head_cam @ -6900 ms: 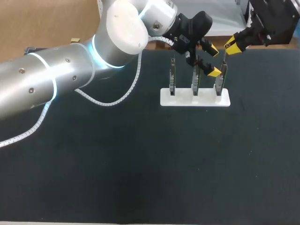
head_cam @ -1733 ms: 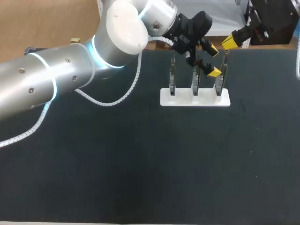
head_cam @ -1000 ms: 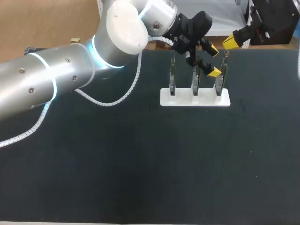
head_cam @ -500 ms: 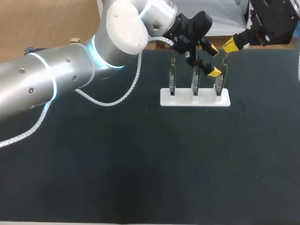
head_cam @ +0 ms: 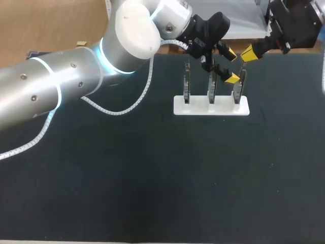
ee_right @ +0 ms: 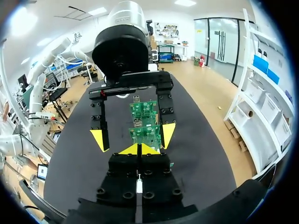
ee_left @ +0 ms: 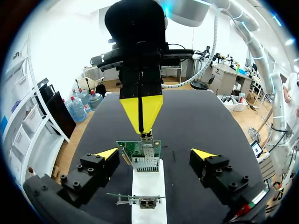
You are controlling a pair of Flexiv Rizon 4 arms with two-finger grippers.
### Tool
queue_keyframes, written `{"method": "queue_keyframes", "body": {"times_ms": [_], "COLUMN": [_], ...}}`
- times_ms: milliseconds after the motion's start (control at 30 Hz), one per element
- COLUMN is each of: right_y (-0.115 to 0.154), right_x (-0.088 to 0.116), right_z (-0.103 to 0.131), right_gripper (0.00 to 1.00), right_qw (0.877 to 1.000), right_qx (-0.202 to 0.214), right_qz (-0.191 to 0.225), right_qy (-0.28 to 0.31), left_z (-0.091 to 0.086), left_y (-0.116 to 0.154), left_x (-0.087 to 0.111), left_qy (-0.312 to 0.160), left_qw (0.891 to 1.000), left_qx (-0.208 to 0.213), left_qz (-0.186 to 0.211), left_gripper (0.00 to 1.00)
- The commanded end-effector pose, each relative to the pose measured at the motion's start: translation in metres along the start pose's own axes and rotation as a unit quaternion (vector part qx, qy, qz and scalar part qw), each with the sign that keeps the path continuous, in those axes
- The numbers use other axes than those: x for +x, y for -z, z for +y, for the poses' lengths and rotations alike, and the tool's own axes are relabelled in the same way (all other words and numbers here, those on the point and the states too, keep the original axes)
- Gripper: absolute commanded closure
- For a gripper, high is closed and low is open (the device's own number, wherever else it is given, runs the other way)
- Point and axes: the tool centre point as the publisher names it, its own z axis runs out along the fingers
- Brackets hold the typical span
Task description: Pick up the optical module with the left hand, and insert it into the network port with the right hand.
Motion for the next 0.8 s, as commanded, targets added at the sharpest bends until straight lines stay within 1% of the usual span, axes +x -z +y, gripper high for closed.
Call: {"method": "queue_keyframes", "body": {"times_ms": [33, 800], "right_y": [-0.002, -0.010], "right_x": [0.002, 0.014], "right_z": [-0.003, -0.002], "right_gripper": [1.00, 1.00], "right_qw": [1.000, 1.000], "right_qx": [-0.003, -0.009], "right_qz": [0.001, 0.006], "right_qy": [-0.003, -0.022], "left_z": [-0.001, -0.001], "left_y": [0.000, 0.000], "left_x": [-0.001, -0.001], "left_qy": [0.001, 0.001], "left_qw": [1.000, 1.000], "left_qx": [-0.001, -0.001], "left_qz": [0.002, 0.002], "left_gripper": [0.00, 0.00]}}
